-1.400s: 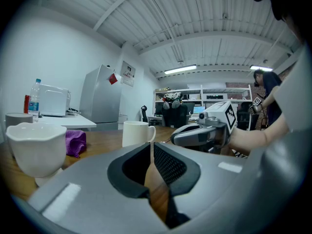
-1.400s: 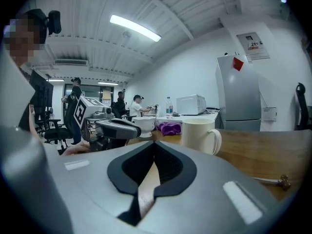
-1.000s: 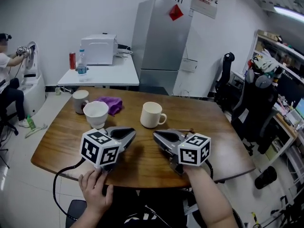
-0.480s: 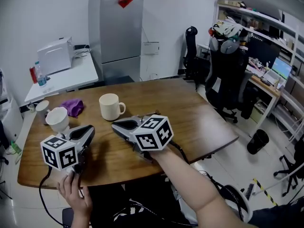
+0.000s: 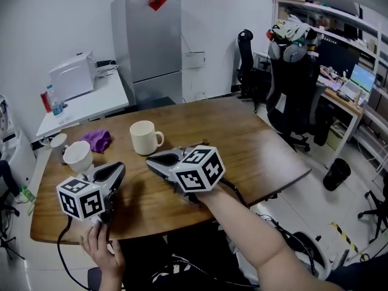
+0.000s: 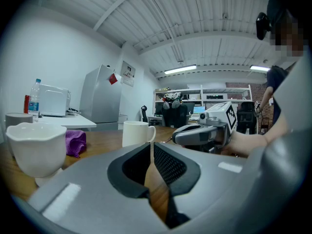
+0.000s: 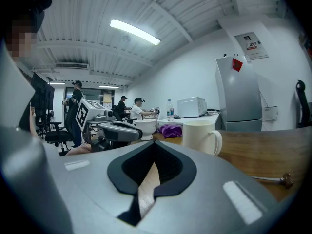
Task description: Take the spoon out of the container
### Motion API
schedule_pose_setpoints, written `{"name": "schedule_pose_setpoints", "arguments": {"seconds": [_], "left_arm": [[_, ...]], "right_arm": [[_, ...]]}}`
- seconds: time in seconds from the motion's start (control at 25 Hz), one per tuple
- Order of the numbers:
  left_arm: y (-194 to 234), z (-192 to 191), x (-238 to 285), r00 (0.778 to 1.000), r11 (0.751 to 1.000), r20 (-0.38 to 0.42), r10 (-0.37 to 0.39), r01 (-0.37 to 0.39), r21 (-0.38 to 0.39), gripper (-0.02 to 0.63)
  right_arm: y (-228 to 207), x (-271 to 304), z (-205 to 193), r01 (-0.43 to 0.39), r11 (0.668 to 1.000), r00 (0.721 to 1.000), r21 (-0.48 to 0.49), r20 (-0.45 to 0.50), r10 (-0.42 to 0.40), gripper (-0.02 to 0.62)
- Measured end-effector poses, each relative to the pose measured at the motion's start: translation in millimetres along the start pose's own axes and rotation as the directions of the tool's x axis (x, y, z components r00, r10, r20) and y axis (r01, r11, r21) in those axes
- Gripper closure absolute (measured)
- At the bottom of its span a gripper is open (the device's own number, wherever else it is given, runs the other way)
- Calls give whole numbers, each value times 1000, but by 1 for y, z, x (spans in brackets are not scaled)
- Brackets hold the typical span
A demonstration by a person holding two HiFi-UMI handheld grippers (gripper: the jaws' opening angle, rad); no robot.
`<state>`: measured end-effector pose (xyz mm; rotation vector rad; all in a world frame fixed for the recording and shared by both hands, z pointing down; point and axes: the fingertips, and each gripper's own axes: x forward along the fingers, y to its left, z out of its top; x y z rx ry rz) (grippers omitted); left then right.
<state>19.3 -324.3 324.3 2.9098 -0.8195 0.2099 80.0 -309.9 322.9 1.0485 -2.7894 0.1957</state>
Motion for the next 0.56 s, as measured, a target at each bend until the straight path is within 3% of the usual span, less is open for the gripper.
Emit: {"name": "schedule_pose_setpoints", "arguments": {"seconds": [0.56], "left_arm": [[3, 2, -3, 1000, 1000, 6, 7, -7, -2, 583]], "right_arm": [[2, 4, 3, -6, 1000, 1000, -8, -1, 6, 594]]}}
